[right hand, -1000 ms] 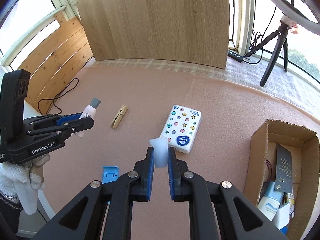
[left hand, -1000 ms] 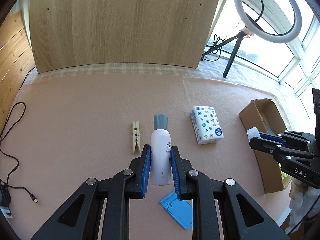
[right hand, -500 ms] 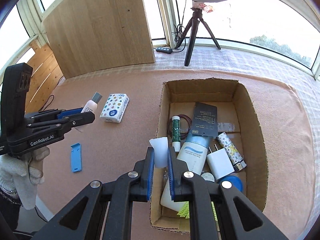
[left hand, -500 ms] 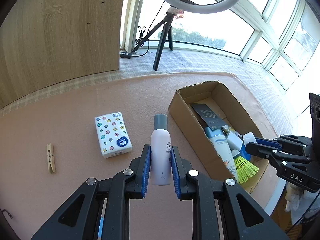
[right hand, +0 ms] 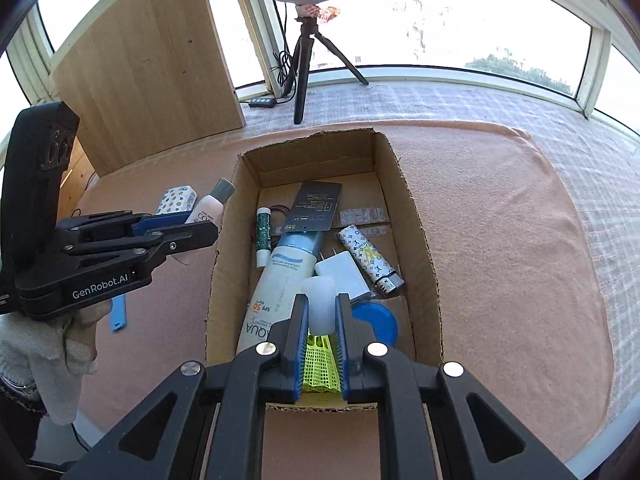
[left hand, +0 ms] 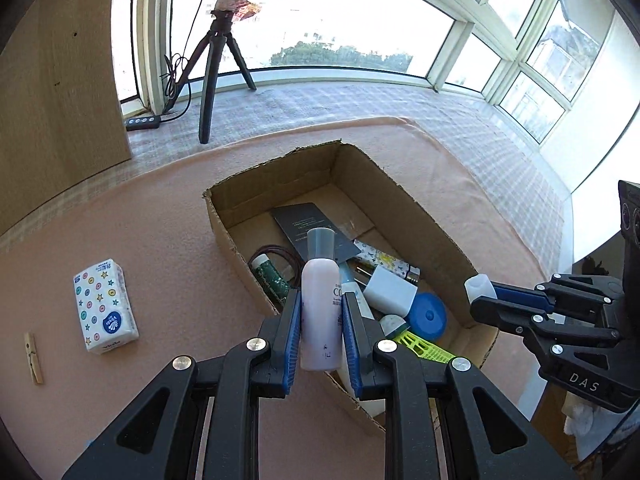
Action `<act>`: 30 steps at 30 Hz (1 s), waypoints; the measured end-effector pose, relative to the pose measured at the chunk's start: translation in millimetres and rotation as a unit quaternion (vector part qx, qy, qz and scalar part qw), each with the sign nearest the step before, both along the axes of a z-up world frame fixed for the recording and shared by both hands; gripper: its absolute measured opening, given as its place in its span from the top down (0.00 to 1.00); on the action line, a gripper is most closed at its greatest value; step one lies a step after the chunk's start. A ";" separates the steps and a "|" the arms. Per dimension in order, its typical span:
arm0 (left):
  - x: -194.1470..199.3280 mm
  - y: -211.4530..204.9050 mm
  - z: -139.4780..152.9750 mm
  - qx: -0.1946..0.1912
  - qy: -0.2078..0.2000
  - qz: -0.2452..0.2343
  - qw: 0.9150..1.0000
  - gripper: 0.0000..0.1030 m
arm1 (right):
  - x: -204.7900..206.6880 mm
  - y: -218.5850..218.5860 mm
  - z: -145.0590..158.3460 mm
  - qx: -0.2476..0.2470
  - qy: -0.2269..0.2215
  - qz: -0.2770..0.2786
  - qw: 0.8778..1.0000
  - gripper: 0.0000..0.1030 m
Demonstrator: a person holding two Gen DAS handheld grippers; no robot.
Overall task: Organize objects
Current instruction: 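Carry the bottle and eraser into the box and open both tools, then withdraw both tools from the box back over the table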
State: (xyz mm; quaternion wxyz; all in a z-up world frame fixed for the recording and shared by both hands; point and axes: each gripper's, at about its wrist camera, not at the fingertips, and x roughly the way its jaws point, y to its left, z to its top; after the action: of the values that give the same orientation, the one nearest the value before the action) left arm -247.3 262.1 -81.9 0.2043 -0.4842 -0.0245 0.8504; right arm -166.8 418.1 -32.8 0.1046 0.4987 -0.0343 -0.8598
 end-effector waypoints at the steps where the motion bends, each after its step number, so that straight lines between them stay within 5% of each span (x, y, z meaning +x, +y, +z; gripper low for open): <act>1: 0.1 4.2 0.4 -0.001 0.000 -0.003 1.000 0.80 | 0.3 2.2 -0.4 0.000 0.000 -0.002 1.000 0.89; 5: -2.2 15.6 -0.3 -0.005 0.000 -0.008 1.000 0.79 | 2.0 9.5 -1.1 -0.001 0.002 -0.008 1.000 0.88; 7: -4.2 19.3 -0.7 -0.006 -0.003 -0.008 1.000 0.79 | 3.4 12.4 0.3 0.000 0.008 -0.012 1.000 0.79; 8: -5.3 20.9 -1.1 -0.008 -0.006 -0.005 1.000 0.67 | 4.2 12.9 1.0 -0.003 0.010 -0.008 1.000 0.73; 10: -8.3 20.3 -1.6 -0.006 -0.007 0.004 1.000 0.41 | 6.4 12.3 2.7 -0.002 0.016 -0.007 1.000 0.37; 11: -8.7 19.8 -1.3 -0.005 -0.004 0.006 1.000 0.38 | 8.0 11.5 4.2 0.002 0.023 -0.007 1.000 0.33; 30: -2.3 -11.0 -2.6 -0.004 -0.012 0.031 0.999 0.38 | 5.4 -9.5 3.1 0.007 0.022 0.009 1.000 0.32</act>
State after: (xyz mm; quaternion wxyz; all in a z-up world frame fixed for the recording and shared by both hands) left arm -249.6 251.1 -84.5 0.1759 -0.4942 -0.0384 0.8505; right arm -161.3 408.5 -29.7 0.1095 0.4805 -0.0215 -0.8698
